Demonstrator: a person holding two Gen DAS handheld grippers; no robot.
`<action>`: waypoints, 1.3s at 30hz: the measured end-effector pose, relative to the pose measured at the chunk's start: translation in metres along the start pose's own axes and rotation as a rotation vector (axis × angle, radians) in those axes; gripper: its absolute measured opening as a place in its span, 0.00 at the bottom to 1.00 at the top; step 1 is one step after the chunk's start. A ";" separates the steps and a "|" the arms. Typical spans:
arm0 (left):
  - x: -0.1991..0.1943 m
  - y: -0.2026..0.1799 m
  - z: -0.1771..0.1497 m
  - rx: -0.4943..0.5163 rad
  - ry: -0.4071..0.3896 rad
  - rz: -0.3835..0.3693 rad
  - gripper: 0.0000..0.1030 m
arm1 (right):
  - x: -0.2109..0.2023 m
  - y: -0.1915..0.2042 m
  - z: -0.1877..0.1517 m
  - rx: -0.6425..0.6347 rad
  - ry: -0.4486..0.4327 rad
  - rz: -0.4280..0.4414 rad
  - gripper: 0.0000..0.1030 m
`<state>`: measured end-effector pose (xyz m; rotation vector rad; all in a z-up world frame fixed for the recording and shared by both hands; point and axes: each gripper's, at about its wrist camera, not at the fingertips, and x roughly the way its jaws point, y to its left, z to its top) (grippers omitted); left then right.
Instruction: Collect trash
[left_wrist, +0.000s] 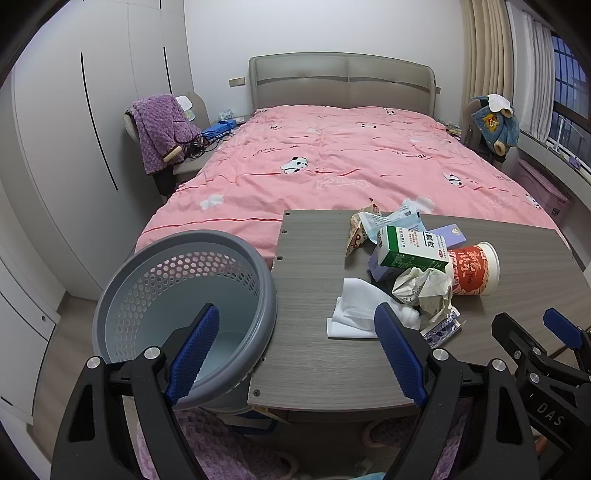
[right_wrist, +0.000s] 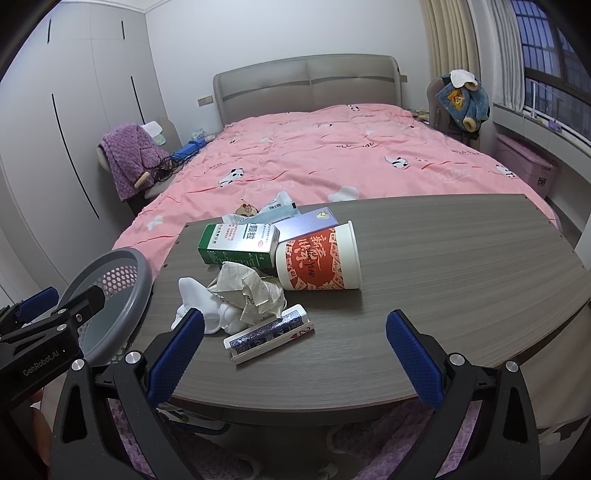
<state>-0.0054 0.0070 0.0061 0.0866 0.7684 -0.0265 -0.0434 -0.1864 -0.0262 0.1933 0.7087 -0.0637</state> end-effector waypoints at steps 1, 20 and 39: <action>0.000 -0.001 0.000 0.000 0.000 0.000 0.80 | 0.000 0.000 0.000 -0.001 0.000 -0.001 0.94; 0.000 -0.001 -0.001 0.001 0.000 0.001 0.80 | 0.000 -0.003 0.000 0.007 0.004 0.007 0.94; -0.002 -0.003 0.000 0.002 -0.001 0.001 0.80 | 0.001 -0.002 -0.001 0.006 0.004 0.007 0.94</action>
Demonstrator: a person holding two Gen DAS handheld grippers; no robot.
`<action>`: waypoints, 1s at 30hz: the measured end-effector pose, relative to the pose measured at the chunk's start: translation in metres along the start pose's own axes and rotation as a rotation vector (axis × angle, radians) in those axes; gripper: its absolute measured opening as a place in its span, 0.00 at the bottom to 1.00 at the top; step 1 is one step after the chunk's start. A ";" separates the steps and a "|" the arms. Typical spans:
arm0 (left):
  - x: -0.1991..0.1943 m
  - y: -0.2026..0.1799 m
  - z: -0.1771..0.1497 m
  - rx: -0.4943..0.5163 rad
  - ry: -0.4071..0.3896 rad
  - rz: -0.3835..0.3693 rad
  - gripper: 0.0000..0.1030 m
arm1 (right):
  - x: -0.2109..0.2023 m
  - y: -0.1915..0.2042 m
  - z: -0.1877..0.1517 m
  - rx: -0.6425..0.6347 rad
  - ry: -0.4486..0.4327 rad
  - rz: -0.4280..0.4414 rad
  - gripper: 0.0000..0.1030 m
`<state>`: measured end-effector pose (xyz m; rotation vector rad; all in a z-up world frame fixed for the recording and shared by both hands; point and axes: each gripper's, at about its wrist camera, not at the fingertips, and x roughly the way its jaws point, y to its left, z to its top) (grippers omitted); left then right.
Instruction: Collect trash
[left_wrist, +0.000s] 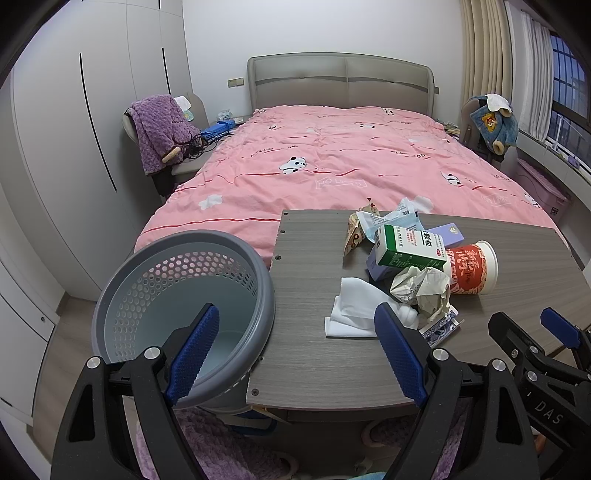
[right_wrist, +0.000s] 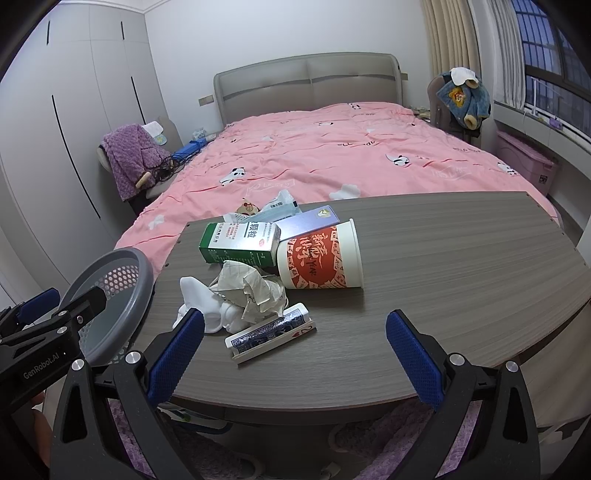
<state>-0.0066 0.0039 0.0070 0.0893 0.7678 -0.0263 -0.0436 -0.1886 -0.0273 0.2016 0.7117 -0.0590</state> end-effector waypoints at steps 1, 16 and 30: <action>0.000 0.000 0.000 0.001 0.000 0.000 0.80 | 0.000 0.000 0.000 0.000 0.000 0.001 0.94; 0.016 0.009 -0.013 0.001 0.033 0.007 0.80 | 0.030 -0.001 -0.018 -0.021 0.099 0.069 0.94; 0.040 0.014 -0.017 -0.013 0.072 0.014 0.80 | 0.083 0.022 -0.027 -0.038 0.183 0.015 0.94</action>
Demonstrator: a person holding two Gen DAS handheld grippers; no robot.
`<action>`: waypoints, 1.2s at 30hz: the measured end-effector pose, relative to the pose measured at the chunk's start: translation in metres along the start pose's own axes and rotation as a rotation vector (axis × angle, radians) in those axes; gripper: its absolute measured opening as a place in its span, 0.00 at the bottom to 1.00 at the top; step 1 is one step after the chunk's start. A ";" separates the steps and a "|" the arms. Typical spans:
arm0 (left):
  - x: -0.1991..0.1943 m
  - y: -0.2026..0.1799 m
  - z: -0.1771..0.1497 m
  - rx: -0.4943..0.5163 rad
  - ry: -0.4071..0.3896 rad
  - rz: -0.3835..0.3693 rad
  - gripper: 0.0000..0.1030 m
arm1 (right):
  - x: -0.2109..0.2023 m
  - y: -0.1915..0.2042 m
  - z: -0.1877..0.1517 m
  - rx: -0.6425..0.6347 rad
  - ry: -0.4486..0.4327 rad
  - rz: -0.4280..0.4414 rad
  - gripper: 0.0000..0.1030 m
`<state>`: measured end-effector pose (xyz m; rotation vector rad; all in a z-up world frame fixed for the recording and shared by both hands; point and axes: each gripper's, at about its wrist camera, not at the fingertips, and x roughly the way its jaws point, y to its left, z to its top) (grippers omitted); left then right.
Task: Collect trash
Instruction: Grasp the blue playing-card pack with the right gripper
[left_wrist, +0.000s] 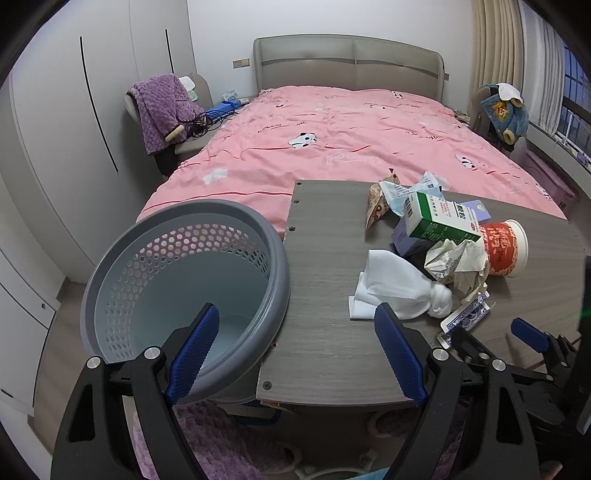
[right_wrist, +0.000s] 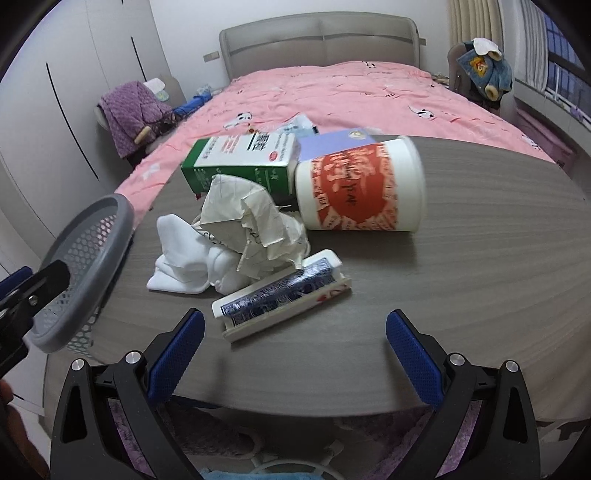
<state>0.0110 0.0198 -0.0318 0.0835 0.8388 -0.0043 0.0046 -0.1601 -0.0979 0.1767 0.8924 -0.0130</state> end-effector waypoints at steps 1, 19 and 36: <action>0.001 0.000 0.000 -0.001 0.001 0.000 0.80 | 0.002 0.002 0.000 -0.003 0.003 -0.007 0.94; 0.003 0.004 -0.003 -0.013 0.005 -0.027 0.80 | -0.001 -0.028 -0.008 0.032 0.010 -0.150 0.94; 0.002 -0.002 -0.007 0.006 0.012 -0.051 0.80 | -0.008 -0.039 0.002 0.027 -0.035 -0.158 0.93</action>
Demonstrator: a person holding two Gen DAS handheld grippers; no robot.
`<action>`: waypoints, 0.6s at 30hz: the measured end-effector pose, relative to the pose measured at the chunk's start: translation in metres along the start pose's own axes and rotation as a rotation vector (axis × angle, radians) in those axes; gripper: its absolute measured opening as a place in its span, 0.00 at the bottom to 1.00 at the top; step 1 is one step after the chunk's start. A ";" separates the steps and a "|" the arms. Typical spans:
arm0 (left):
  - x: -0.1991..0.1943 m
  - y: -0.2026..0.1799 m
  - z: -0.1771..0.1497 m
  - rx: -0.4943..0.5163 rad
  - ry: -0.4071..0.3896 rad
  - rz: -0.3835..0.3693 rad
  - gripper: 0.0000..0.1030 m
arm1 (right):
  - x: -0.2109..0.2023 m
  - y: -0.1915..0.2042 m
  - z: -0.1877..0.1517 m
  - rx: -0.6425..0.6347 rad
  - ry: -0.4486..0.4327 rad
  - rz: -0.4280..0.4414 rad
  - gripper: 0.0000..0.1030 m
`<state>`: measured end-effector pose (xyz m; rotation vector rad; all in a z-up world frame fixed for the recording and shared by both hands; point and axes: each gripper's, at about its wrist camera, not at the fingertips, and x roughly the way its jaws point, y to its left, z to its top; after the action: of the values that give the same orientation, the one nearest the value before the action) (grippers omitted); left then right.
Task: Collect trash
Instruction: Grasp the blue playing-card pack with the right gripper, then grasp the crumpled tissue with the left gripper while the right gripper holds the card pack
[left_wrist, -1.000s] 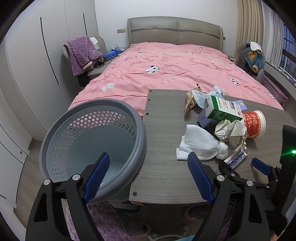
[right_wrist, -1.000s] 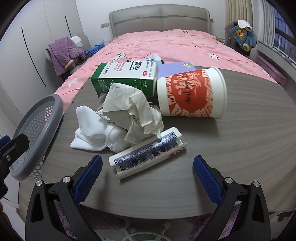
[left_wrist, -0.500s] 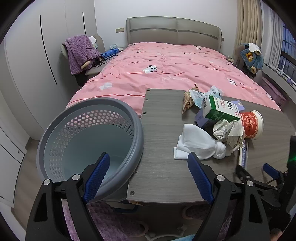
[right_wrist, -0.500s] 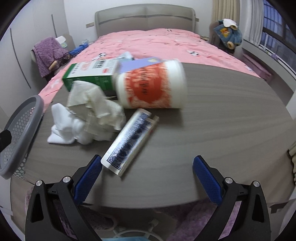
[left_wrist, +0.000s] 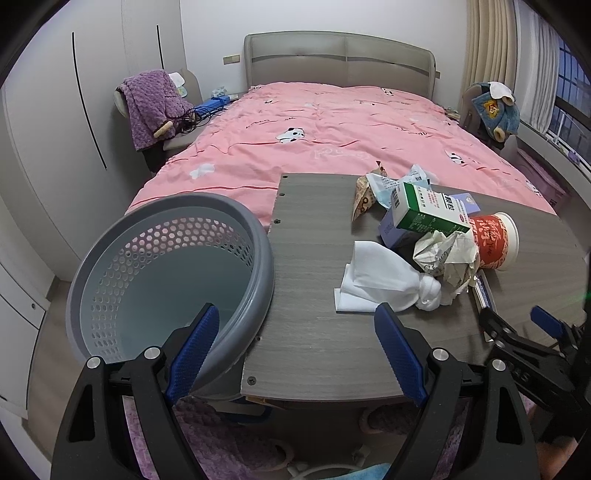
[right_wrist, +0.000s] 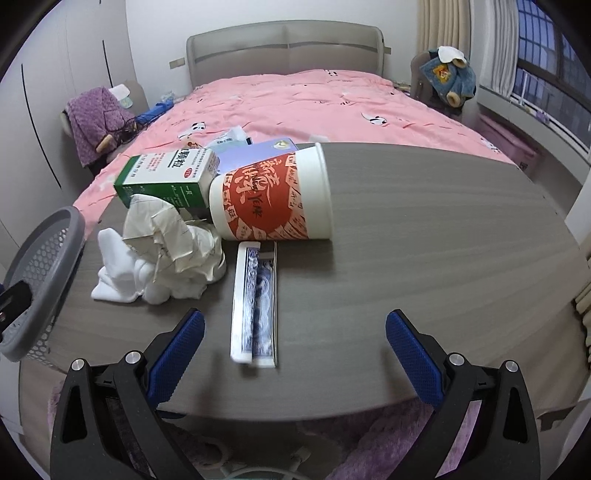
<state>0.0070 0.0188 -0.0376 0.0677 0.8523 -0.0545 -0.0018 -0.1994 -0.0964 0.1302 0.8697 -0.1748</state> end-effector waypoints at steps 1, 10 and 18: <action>0.000 0.000 0.000 0.000 -0.001 -0.001 0.80 | 0.003 0.001 0.001 -0.004 0.001 -0.001 0.90; 0.002 -0.006 -0.001 0.015 0.005 -0.024 0.80 | 0.015 0.008 0.005 -0.062 0.016 0.010 0.57; -0.001 -0.023 -0.001 0.052 -0.011 -0.065 0.80 | 0.010 0.001 0.003 -0.052 0.012 0.069 0.20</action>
<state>0.0044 -0.0046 -0.0384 0.0889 0.8424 -0.1381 0.0068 -0.1996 -0.1018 0.1122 0.8800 -0.0871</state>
